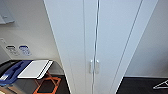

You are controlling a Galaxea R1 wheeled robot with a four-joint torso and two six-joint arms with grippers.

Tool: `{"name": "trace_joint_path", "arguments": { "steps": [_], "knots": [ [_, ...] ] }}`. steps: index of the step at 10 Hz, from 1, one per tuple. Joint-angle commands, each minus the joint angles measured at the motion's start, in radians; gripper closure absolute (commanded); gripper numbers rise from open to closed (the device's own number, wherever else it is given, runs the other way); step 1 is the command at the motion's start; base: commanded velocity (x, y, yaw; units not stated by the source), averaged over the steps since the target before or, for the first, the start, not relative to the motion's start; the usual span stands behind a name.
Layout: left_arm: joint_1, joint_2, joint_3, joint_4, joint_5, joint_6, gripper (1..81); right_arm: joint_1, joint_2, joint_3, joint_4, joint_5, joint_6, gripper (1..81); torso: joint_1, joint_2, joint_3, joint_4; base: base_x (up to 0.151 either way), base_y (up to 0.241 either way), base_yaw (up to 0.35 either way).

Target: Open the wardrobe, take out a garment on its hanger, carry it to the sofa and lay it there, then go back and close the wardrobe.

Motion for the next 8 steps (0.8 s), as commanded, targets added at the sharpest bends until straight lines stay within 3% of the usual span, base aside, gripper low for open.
{"name": "trace_joint_path", "arguments": {
  "steps": [1, 4, 8],
  "knots": [
    [-0.017, -0.002, 0.011, -0.007, 0.061, 0.005, 1.0, 0.026, 0.001, 0.014, -0.005, -0.070, -0.002, 1.0, 0.000, 0.000, 0.000, 0.000, 0.000, 0.000, 0.000],
    [-0.025, -0.051, 0.086, -0.007, 0.063, -0.001, 1.0, 0.051, -0.057, 0.105, 0.001, -0.071, 0.001, 1.0, 0.000, 0.000, 0.000, 0.000, 0.000, 0.000, 0.000],
    [-0.060, -0.218, 0.314, -0.010, 0.067, -0.007, 1.0, 0.100, -0.173, 0.252, 0.006, -0.071, 0.011, 1.0, 0.000, 0.000, 0.000, 0.000, 0.000, 0.000, 0.000]
  ]
}}
